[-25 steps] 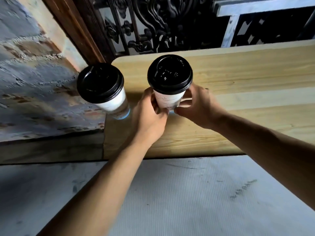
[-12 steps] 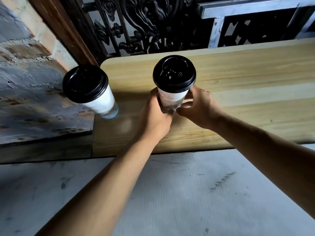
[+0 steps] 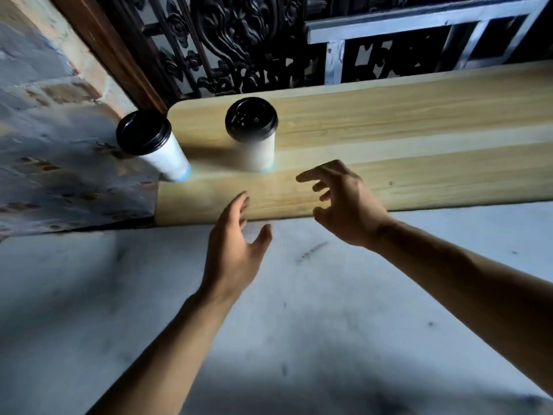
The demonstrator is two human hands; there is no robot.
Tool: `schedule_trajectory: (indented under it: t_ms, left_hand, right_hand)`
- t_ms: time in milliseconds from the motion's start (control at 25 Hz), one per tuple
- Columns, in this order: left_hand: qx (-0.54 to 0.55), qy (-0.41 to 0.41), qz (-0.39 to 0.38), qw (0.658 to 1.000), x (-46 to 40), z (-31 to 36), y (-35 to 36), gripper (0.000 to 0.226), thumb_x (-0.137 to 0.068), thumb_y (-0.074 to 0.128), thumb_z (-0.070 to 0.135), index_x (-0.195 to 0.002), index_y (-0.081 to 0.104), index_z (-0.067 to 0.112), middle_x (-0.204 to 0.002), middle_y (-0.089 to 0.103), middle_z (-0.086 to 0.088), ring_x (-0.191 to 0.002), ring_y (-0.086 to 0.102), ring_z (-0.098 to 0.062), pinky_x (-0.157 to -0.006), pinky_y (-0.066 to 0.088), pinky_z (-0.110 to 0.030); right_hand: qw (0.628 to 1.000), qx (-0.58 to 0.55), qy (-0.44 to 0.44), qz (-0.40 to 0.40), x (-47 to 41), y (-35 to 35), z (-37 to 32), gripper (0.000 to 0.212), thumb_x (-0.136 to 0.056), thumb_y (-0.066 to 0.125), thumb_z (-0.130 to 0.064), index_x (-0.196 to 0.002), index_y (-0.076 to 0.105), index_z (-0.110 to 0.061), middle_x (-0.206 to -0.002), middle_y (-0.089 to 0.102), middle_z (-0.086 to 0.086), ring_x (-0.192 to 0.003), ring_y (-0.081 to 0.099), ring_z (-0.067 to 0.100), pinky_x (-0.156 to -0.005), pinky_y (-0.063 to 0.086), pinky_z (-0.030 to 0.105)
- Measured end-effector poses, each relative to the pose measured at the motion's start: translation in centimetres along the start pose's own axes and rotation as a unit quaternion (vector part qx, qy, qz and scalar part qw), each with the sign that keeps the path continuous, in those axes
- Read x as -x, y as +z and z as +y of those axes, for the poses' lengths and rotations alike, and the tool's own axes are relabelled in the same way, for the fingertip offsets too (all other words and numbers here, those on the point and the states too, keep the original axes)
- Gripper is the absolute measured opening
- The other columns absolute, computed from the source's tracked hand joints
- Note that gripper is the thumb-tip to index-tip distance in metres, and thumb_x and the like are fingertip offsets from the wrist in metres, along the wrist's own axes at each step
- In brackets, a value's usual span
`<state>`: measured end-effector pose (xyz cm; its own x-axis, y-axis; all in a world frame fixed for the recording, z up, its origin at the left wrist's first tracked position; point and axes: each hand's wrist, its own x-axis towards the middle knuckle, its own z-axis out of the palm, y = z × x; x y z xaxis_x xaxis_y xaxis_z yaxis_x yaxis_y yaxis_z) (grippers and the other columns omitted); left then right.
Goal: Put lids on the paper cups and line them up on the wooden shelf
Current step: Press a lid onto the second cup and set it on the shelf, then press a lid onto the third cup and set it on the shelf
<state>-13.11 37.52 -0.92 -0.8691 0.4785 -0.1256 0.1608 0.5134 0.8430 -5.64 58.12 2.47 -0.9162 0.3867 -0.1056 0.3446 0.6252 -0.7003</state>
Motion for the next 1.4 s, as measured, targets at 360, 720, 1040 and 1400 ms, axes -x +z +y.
schedule_trajectory:
  t_ms: [360, 720, 1040, 1400]
  left_hand:
    - [-0.115, -0.059, -0.019, 0.991, 23.2, 7.4, 1.7, 0.055, -0.083, 0.045, -0.011, -0.124, 0.070, 0.014, -0.128, 0.073, -0.005, -0.116, 0.069, -0.020, -0.101, 0.047, -0.014]
    - [-0.052, -0.067, -0.062, 0.994, 31.2, 10.1, 9.5, 0.066, -0.063, 0.081, 0.004, -0.123, 0.063, 0.027, -0.117, 0.071, 0.011, -0.106, 0.067, -0.007, -0.087, 0.051, -0.024]
    - [0.001, -0.096, -0.056, 0.994, 32.2, 9.7, 8.2, 0.055, -0.070, 0.085, 0.020, -0.119, 0.062, 0.031, -0.110, 0.072, 0.013, -0.097, 0.065, 0.002, -0.082, 0.050, -0.024]
    - [-0.028, -0.033, -0.099, 0.994, 32.1, 14.8, 0.9, 0.052, -0.067, 0.071, 0.051, -0.114, 0.057, 0.033, -0.101, 0.069, 0.009, -0.087, 0.067, -0.016, -0.074, 0.060, -0.042]
  right_hand:
    - [0.994, -0.081, -0.044, -0.054, 20.0, -10.1, -1.3, 0.047, -0.077, 0.058, 0.003, -0.115, 0.073, -0.020, -0.114, 0.069, 0.005, -0.087, 0.074, 0.012, -0.071, 0.054, 0.009]
    - [0.984, -0.019, -0.087, -0.156, 32.9, -8.0, 0.2, 0.048, -0.084, 0.066, -0.028, -0.131, 0.058, -0.024, -0.140, 0.045, 0.008, -0.122, 0.051, 0.033, -0.101, 0.049, 0.042]
    - [0.992, -0.016, -0.059, -0.111, 33.6, -7.3, -0.3, 0.050, -0.080, 0.065, -0.025, -0.128, 0.062, -0.016, -0.134, 0.051, 0.007, -0.114, 0.059, 0.026, -0.099, 0.052, 0.041]
    - [0.957, -0.256, 0.085, -0.103, 31.0, -9.9, -3.5, 0.055, -0.083, 0.037, -0.044, -0.129, 0.067, -0.041, -0.122, 0.057, 0.010, -0.113, 0.062, 0.025, -0.105, 0.049, 0.040]
